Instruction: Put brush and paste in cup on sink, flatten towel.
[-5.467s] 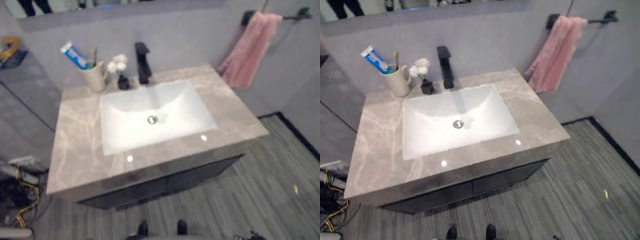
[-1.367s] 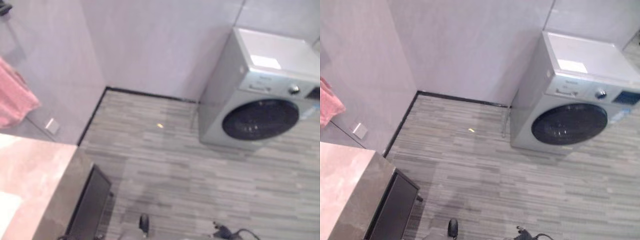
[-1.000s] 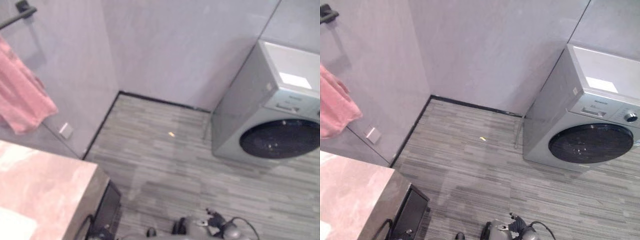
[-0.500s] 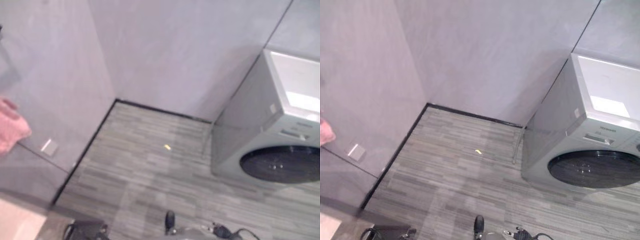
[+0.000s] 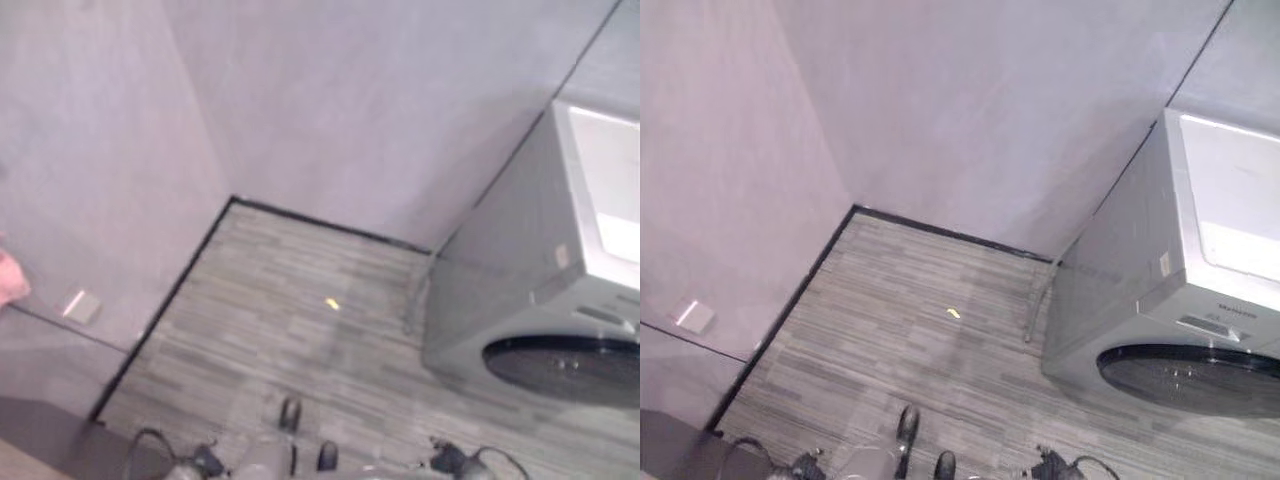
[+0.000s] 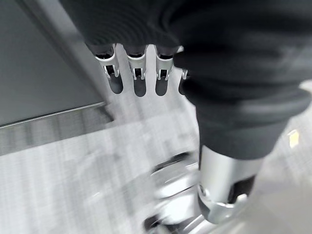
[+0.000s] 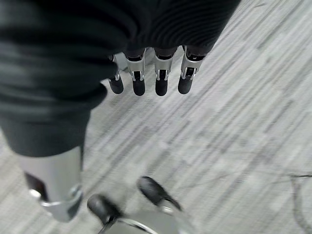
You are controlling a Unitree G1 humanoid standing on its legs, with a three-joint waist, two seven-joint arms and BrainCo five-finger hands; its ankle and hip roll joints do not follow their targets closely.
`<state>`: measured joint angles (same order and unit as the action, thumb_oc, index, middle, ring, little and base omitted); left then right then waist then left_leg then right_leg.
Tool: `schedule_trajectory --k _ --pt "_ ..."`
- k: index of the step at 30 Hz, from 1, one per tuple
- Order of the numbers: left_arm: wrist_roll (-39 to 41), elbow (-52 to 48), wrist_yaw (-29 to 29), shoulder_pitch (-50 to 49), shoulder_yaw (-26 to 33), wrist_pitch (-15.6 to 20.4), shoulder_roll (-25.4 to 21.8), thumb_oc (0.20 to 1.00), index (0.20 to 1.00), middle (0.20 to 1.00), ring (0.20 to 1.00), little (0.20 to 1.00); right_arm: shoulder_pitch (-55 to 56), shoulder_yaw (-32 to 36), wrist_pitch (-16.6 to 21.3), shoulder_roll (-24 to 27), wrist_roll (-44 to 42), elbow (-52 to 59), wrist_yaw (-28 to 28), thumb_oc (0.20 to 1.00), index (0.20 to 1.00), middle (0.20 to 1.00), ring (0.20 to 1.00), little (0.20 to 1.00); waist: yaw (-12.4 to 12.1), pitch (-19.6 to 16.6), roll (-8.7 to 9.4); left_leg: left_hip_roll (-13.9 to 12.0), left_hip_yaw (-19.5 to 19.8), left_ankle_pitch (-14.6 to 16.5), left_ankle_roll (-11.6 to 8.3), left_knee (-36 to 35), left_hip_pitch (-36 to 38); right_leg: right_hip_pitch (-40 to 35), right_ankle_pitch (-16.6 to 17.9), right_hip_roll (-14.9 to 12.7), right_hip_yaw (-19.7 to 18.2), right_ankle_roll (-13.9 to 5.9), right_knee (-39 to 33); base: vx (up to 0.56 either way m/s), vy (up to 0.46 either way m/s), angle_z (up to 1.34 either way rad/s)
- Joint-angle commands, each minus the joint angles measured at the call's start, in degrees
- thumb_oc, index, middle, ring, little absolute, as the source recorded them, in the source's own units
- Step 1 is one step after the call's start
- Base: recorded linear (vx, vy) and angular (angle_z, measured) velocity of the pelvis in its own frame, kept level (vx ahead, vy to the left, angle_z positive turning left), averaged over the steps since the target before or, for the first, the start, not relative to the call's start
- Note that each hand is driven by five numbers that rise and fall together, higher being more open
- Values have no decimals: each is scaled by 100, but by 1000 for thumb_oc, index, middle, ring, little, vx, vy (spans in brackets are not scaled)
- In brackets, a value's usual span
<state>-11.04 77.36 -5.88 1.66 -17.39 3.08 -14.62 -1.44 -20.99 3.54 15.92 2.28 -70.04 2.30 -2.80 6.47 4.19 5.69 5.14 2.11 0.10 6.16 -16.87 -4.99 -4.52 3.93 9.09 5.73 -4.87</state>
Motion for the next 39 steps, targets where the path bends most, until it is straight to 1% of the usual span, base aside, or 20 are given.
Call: schedule_trajectory --k 1,4,6,7,9,10,12,15,18,20,23,24,25,28,32,35,36,37,38,39 --pt "-34 76 62 15 -56 27 83 1000 1000 1000 1000 1000 298 243 57 37 -67 84 9 1000 1000 1000 1000 1000 -52 -243 -3 -146 -1380 -284 83 -60 533 239 -306 -190 12 -640 760 337 102 19" --pt "-56 79 64 12 -25 2 96 1000 1000 1000 1000 1000 301 286 52 23 -85 60 2 1000 1000 1000 1000 1000 -52 -265 -14 -151 -1680 -170 114 37 562 191 -377 -230 55 -662 852 292 127 42" --pt "67 108 95 -61 90 3 96 1000 1000 1000 1000 1000 306 378 47 -51 -142 -2 -79 1000 1000 1000 1000 1000 -40 -387 -45 -4 -1559 310 384 157 811 173 -607 -447 106 -825 1630 493 268 26" --pt "67 108 95 -61 90 3 96 1000 1000 1000 1000 1000 306 378 47 -51 -142 -2 -79 1000 1000 1000 1000 1000 -40 -386 -44 -3 -1560 311 385 158 811 176 -612 -449 105 -826 1639 329 222 7" --pt "204 51 103 -21 152 9 23 1000 1000 1000 1000 1000 333 461 41 -80 -174 -36 -130 1000 1000 1000 1000 1000 -4 -340 -40 89 -1452 462 576 169 1031 558 -325 -663 99 -1016 2796 232 223 22" --pt "204 51 104 -21 152 8 22 1000 1000 1000 1000 1000 333 461 41 -80 -174 -36 -130 1000 1000 1000 1000 1000 -5 -340 -35 96 -1455 460 579 165 1032 568 -336 -671 95 -1020 2818 229 227 27" --pt "383 -57 101 20 192 12 -64 1000 1000 1000 1000 1000 394 407 27 -122 -87 -6 -201 1000 1000 1000 1000 1000 19 -300 -18 230 -1259 447 728 -22 1389 907 304 -940 125 -1145 3831 205 200 28" --pt "401 -98 69 78 126 26 -159 1000 1000 1000 1000 1000 379 341 39 -128 -116 109 -194 1000 1000 1000 1000 1000 36 -279 -95 252 -987 381 792 -164 1647 1313 286 -1022 13 -1061 4330 181 166 42" --pt "483 -48 22 147 143 69 -179 1000 1000 1000 1000 1000 380 328 74 -143 -196 151 -181 1000 1000 1000 1000 1000 47 -232 -240 107 -732 227 711 -233 1816 1638 -97 -835 -195 -893 3662 101 43 47" --pt "504 -20 23 165 126 88 -171 1000 1000 1000 1000 1000 369 313 80 -153 -215 132 -175 1000 1000 1000 1000 1000 42 -224 -264 83 -612 213 670 -175 1808 1702 -110 -743 -368 -884 3329 96 -6 69" --pt "477 35 33 209 80 128 -136 1000 1000 1000 1000 1000 371 267 64 -182 -182 -9 -188 1000 1000 1000 1000 1000 19 -188 -235 105 -138 293 548 14 1835 1649 253 -524 -1165 -1057 1766 174 -69 78" --pt "458 77 25 260 57 152 -147 1000 1000 1000 1000 1000 396 254 48 -179 -133 -83 -210 1000 1000 1000 1000 1000 -4 -209 -152 181 164 336 489 166 1740 1799 571 -501 -1680 -1182 1224 149 -86 116" --pt "458 77 25 259 57 152 -147 1000 1000 1000 1000 1000 396 253 48 -179 -133 -83 -210 1000 1000 1000 1000 1000 5 -205 -155 179 174 336 489 166 1746 1786 575 -503 -1670 -1181 1211 156 -102 143" --pt "451 182 28 308 23 142 -170 1000 1000 1000 1000 1000 480 188 3 -168 -49 -157 -279 1000 1000 1000 1000 1000 89 -190 -44 269 870 395 405 346 1781 1891 759 -409 -2403 -1307 1219 180 -157 168" --pt "471 201 9 256 51 117 -169 1000 1000 1000 1000 1000 492 244 -8 -162 -57 -188 -261 1000 1000 1000 1000 1000 164 -274 54 67 1433 299 260 126 1981 1585 452 -478 -1882 -1142 1342 212 -265 139" --pt "521 174 -24 234 63 131 -155 1000 1000 1000 1000 1000 434 320 26 -126 -151 -153 -148 1000 1000 1000 1000 1000 220 -322 76 -158 1457 189 96 -49 1884 1446 254 -555 -1303 -1047 1300 149 -321 116" --pt "456 171 -69 274 0 114 -130 1000 1000 1000 1000 1000 339 438 54 -35 -233 -146 -28 1000 1000 1000 1000 1000 330 -368 104 -378 914 196 97 -143 1728 1323 178 -622 -966 -1002 1178 144 -403 187" --pt "393 99 -85 275 7 116 -104 1000 1000 1000 1000 1000 236 515 64 29 -368 -121 68 1000 1000 1000 1000 1000 406 -414 90 -663 -142 267 88 -387 1697 1175 96 -607 -710 -945 1043 126 -323 180" --pt "393 98 -85 274 7 115 -104 1000 1000 1000 1000 1000 236 515 64 29 -368 -121 68 1000 1000 1000 1000 1000 397 -408 89 -666 -150 265 87 -398 1711 1167 99 -603 -717 -944 1038 162 -265 105" --pt "186 157 284 492 -12 189 -385 1000 1000 1000 1000 1000 288 1579 -143 2057 -343 -1078 -511 1000 1000 1000 1000 1000 407 -565 169 -752 -290 155 19 -527 1791 1024 104 -599 -533 -941 921 86 -131 70"
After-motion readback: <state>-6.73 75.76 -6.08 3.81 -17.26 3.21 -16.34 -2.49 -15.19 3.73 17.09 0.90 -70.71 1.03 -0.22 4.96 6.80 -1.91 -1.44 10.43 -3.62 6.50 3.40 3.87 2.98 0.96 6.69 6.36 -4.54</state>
